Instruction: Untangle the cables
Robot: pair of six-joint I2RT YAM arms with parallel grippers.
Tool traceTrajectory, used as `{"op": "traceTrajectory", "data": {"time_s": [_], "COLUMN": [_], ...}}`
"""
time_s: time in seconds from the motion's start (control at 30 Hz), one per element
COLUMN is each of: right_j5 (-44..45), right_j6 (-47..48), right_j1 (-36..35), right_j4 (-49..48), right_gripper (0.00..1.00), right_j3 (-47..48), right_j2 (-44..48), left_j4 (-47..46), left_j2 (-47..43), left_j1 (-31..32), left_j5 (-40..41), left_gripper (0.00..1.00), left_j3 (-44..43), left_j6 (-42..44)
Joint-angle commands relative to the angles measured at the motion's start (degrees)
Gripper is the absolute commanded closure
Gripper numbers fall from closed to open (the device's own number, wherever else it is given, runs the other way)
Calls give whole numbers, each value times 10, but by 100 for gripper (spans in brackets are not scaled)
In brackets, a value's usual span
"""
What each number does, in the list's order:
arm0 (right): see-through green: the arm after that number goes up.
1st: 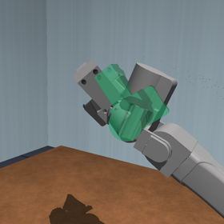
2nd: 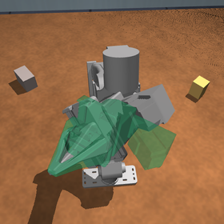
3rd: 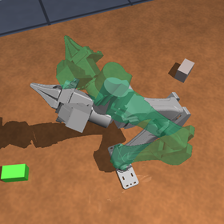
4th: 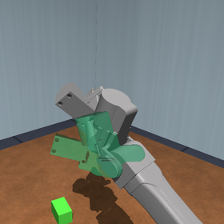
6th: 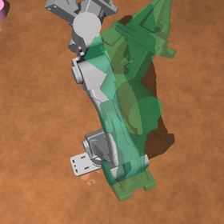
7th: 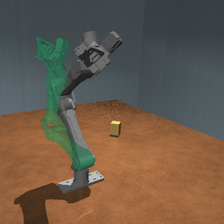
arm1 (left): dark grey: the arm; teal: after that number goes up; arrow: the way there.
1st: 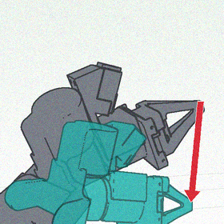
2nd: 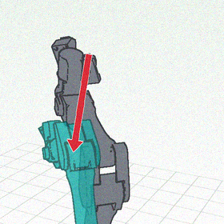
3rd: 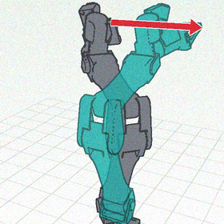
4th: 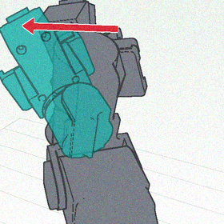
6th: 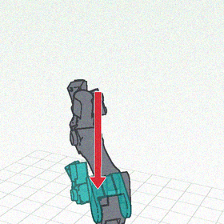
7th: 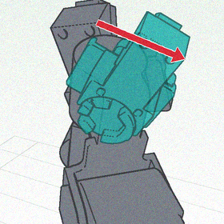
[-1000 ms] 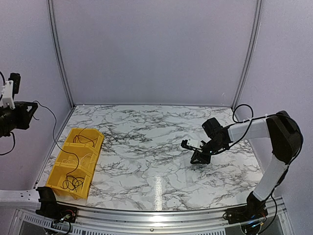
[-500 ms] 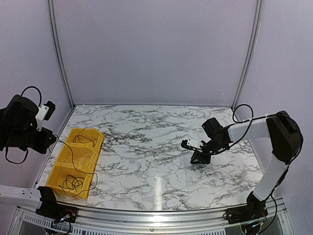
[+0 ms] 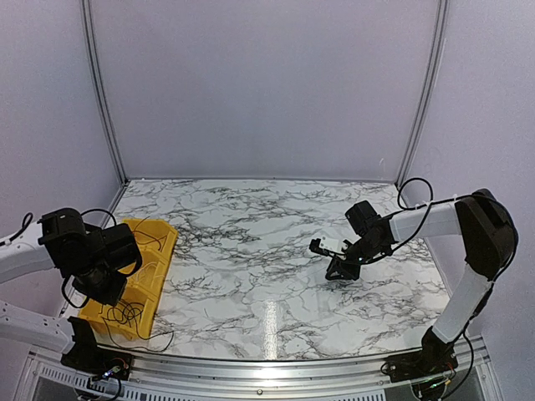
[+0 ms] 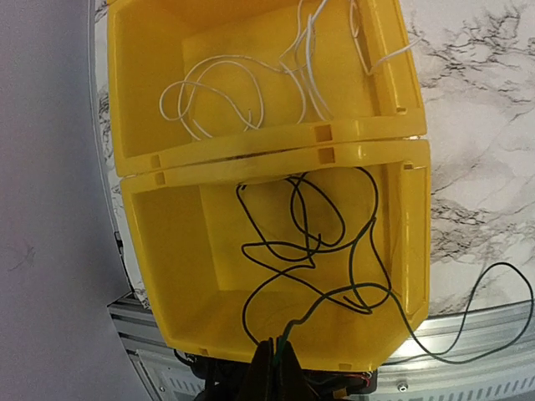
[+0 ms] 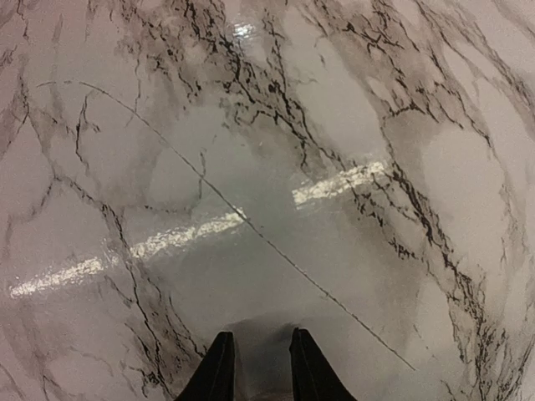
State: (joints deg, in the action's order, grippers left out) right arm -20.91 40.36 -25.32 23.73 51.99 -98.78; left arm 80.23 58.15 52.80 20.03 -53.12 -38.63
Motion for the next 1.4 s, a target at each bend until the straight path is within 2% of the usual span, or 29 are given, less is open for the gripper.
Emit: {"op": "traceTrajectory", "data": {"time_s": [0.0,0.13,0.17,0.23,0.3,0.33,0.4,0.53,0.63,0.73,0.8,1.0,1.1,1.23,1.37], "right_j5": [86,86,86,86,85,85,85,86,86,85,85,85,86,85,85], "right_j6": [-4,-4,-4,-3,-3,-3,-2,-1,-1,-1,-1,0,0,0,0], "right_j1": [9,9,9,9,9,9,9,9,9,9,9,9,9,9,9], "right_j4": [52,52,51,52,52,53,54,54,54,55,55,55,55,55,55], "right_gripper": [75,75,75,75,75,75,75,74,74,74,75,74,74,74,74], "right_j3": [-31,-31,-31,-31,-32,-31,-30,-33,-32,-32,-31,-32,-32,-33,-33], "right_j2": [-51,-51,-51,-51,-51,-51,-51,-50,-50,-50,-51,-51,-50,-50,-50], "left_j4": [-17,-66,-77,-77,-79,-80,-81,-84,-112,-200,-246,-253,-239,-229,-208], "left_j2": [44,107,118,134,133,131,125,101,84,74,77,171,220,267,292], "left_j1": [-2,-2,-2,-2,-3,-2,-2,1,41,78,96,143,145,147,148], "left_j5": [36,38,43,51,56,55,56,82,89,1,-50,-65,-66,-106,-73], "left_gripper": [100,100,97,77,62,56,50,49,49,51,52,49,49,49,49], "left_j3": [42,76,82,76,66,60,34,-25,-73,-71,-52,-29,-28,-18,-18], "left_j6": [-103,-124,-121,-117,-125,-128,-126,-120,-90,-19,-5,39,47,63,60]}}
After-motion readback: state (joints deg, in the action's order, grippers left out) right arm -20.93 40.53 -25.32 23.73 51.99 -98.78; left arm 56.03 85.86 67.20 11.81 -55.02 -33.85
